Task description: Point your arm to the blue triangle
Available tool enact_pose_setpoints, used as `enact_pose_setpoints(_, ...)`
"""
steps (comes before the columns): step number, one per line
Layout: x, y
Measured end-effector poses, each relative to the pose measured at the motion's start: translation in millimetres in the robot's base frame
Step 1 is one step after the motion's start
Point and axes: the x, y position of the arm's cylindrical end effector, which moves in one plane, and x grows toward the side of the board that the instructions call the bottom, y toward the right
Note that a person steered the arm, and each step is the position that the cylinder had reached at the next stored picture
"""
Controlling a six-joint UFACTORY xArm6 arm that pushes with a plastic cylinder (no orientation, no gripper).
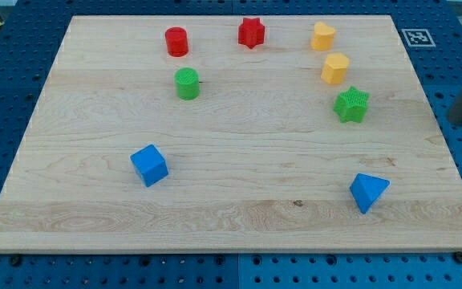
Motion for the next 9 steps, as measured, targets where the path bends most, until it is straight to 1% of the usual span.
enact_pose_setpoints(1,36,0)
enact_pose_setpoints(6,48,0)
enact_pose_setpoints(7,57,0)
enact_pose_setpoints(9,81,-33)
